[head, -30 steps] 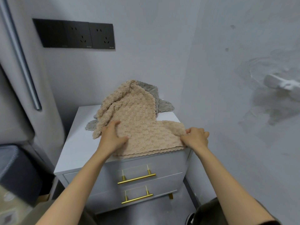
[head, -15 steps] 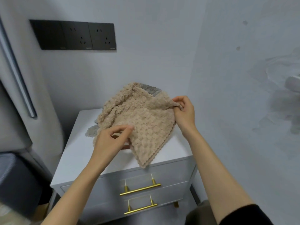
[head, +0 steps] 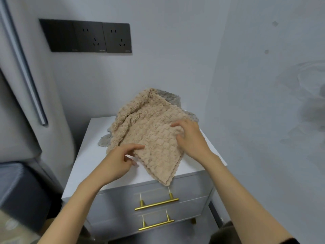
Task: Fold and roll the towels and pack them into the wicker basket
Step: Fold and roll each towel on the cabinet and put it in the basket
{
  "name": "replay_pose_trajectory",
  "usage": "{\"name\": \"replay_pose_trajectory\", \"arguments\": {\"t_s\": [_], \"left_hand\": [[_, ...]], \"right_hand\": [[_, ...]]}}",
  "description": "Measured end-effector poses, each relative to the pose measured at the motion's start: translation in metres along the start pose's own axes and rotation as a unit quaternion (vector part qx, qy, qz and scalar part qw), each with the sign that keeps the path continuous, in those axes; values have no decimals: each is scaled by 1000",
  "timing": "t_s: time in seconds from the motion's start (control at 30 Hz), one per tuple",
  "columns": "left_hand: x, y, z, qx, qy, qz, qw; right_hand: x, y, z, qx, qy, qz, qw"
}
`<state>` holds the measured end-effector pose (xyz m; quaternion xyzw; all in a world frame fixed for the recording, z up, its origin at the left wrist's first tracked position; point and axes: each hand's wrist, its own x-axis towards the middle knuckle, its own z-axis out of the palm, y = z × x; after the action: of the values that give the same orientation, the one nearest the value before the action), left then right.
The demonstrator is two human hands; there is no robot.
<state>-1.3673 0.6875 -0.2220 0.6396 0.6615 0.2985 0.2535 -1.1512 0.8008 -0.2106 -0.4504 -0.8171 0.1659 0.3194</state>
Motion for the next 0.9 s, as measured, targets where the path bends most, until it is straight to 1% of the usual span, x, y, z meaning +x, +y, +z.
{"name": "replay_pose_trajectory", "arguments": {"t_s": [0.1,0.17,0.23,0.27,0.33,0.4,0.47,0.53,0.63,0.7,0.8,0.9], "left_hand": [[1,-14,-3,84,30,36,995],[5,-19,-4,105,51,66,991],[9,-22,-5,111,55,91,988],[10,-22,-4,119,54,95,987],[9,-22,-2,143,51,91,984],[9,-23,2,180,49,96,978],[7,-23,5,194,50,112,973],[5,-21,7,196,54,145,968],[4,-14,15,207,70,213,952],[4,-7,25,212,72,240,945],[3,3,46,182,42,234,954],[6,8,59,138,-1,217,966]], "right_hand": [[-29,-13,0,-13,-136,-39,990],[-45,-16,4,-11,-227,-52,972],[-57,-12,12,-23,-287,-74,955],[-63,-8,18,-53,-300,-95,948],[-72,-1,28,-133,-289,-129,939],[-77,5,34,-176,-238,-157,942],[-78,6,31,-165,-192,-174,952],[-77,13,20,-153,-177,-172,957],[-74,23,-9,-155,-173,-137,963],[-74,34,-30,-161,-167,-108,967],[-81,47,-52,-151,-176,-59,971],[-87,62,-56,-94,-215,-14,972]]}}
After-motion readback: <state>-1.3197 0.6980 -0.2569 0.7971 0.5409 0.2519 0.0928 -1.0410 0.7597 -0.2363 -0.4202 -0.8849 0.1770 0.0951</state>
